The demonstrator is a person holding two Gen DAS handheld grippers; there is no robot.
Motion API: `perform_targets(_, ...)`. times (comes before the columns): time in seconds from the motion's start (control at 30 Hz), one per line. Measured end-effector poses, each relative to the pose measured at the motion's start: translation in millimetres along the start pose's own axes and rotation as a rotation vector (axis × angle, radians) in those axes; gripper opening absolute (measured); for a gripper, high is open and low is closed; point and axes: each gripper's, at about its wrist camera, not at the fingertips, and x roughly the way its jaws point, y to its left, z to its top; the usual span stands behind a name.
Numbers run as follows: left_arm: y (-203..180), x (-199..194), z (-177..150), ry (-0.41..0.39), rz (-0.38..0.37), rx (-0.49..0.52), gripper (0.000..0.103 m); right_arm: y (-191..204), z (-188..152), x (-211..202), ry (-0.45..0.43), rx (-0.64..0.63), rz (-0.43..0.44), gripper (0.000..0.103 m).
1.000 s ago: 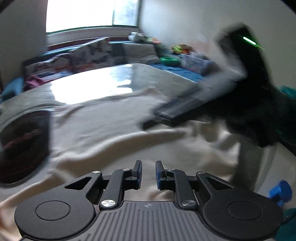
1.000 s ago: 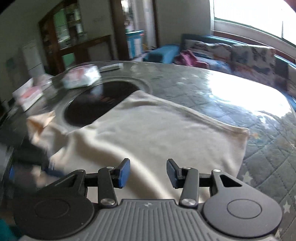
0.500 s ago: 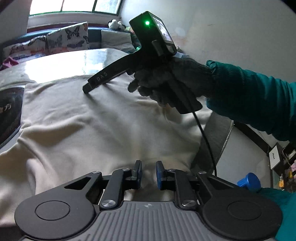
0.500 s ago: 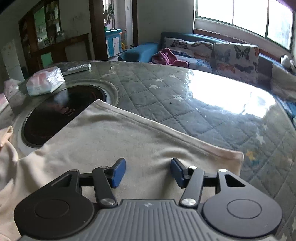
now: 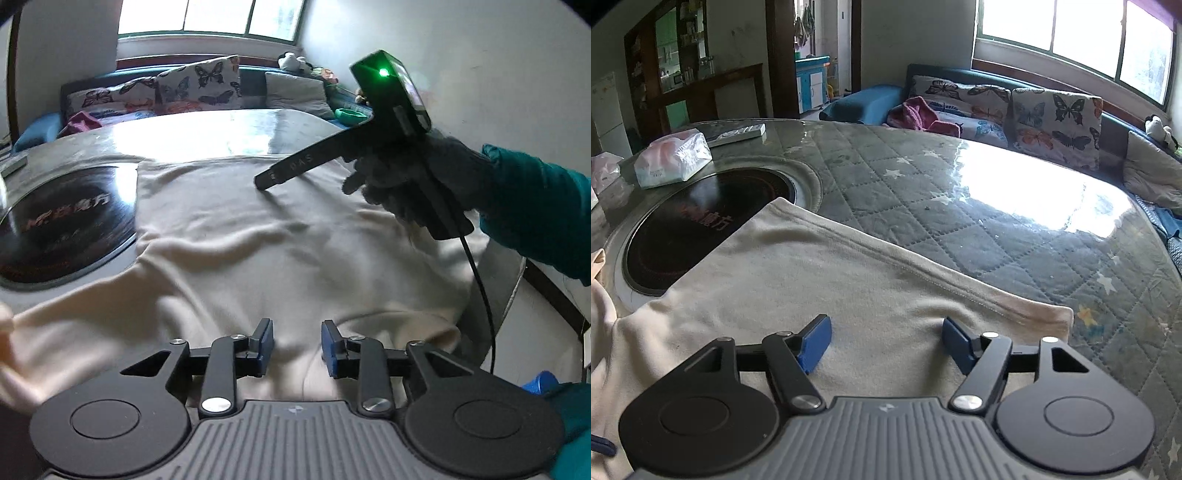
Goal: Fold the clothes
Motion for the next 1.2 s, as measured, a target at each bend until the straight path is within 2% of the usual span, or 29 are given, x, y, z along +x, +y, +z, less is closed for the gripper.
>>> perform_targets(0.1, 8.0, -6.9, 3.7, -0.03, 0.039, -0.043, 0.037, 20.5, -11.6, -13.2, -0.012, -0.08, 0.043, 0.069)
perform_targets(0.23, 26.1, -17.6, 9.4, -0.088, 0.151, -0.087, 0.04, 50.7, -32.6, -34.5, -0.045, -0.182, 0.068, 0.07)
perform_targets(0.3, 36.0, -24.0, 11.1, -0.111, 0.226, -0.099, 0.045, 65.8, -43.0, -46.1, -0.069, -0.235, 0.071, 0.07)
perform_targets(0.37, 47.6, -29.7, 10.4, -0.125, 0.308, -0.108, 0.046, 79.5, -52.6, -57.2, -0.088, -0.279, 0.083, 0.073)
perform_targets(0.4, 53.5, -32.5, 9.8, -0.132, 0.35, -0.112, 0.046, 84.4, -56.3, -62.2, -0.09, -0.288, 0.101, 0.075)
perform_targets(0.57, 80.8, -42.1, 3.1, -0.154, 0.546, -0.129, 0.048, 106.8, -76.0, -81.8, -0.074, -0.331, 0.195, 0.076)
perform_targets(0.67, 92.9, -44.2, -2.3, -0.15, 0.629, -0.138, 0.048, 112.9, -82.0, -94.4, -0.051, -0.335, 0.259, 0.076)
perform_targets(0.8, 101.5, -44.1, -8.2, -0.134, 0.647, -0.14, 0.048, 115.1, -84.8, -108.1, -0.02, -0.333, 0.348, 0.076)
perform_targets(0.87, 105.5, -44.0, -11.0, -0.126, 0.651, -0.14, 0.048, 114.0, -83.1, -114.0, -0.032, -0.337, 0.343, 0.076)
perform_targets(0.97, 101.4, -48.7, -12.6, -0.145, 0.619, -0.114, 0.05, 109.5, -79.7, -111.1, -0.031, -0.313, 0.332, 0.077)
perform_targets(1.07, 95.4, -44.9, -14.5, -0.133, 0.605, -0.058, 0.053, 104.4, -76.2, -106.1, -0.028, -0.283, 0.32, 0.078)
perform_targets(1.2, 92.1, -32.1, -22.1, -0.082, 0.651, 0.024, 0.052, 104.8, -78.6, -99.2, -0.009, -0.272, 0.314, 0.079)
